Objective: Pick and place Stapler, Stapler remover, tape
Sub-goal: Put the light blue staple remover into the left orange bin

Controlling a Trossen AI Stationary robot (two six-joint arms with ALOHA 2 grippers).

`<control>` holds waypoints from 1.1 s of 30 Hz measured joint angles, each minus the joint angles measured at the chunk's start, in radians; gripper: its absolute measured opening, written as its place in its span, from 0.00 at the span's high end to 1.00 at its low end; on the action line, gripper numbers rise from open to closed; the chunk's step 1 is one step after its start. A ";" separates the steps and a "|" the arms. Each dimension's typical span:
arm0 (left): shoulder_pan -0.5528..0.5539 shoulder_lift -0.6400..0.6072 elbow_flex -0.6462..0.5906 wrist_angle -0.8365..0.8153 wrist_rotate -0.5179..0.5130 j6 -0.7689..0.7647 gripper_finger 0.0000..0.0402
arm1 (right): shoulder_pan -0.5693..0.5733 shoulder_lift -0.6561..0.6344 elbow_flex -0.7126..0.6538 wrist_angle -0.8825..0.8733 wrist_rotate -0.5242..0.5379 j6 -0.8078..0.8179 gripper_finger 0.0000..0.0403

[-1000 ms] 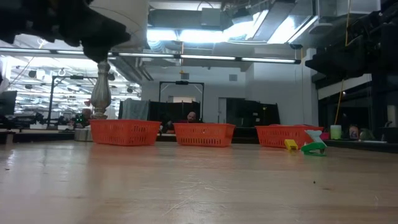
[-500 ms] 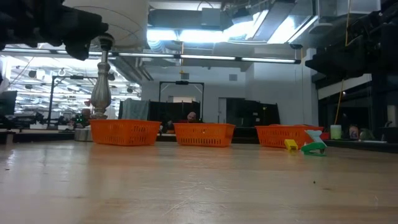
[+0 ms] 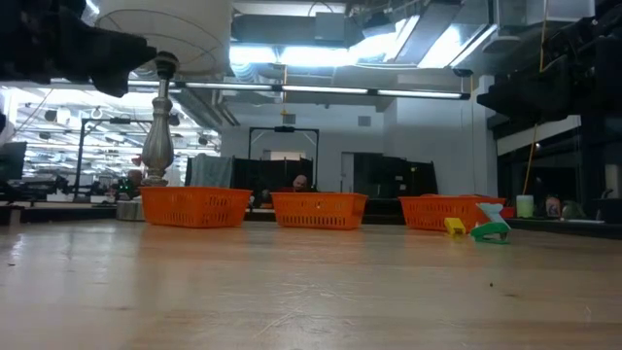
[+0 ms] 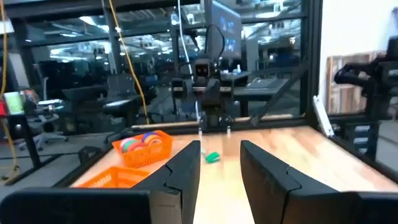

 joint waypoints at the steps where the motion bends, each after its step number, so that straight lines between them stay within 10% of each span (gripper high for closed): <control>1: 0.006 0.000 0.000 -0.006 0.002 0.008 0.73 | 0.000 0.000 0.000 0.000 0.000 0.000 0.53; 33: 0.065 0.033 0.000 -0.091 0.054 -0.040 0.72 | 0.000 0.000 0.000 0.003 0.000 0.031 0.53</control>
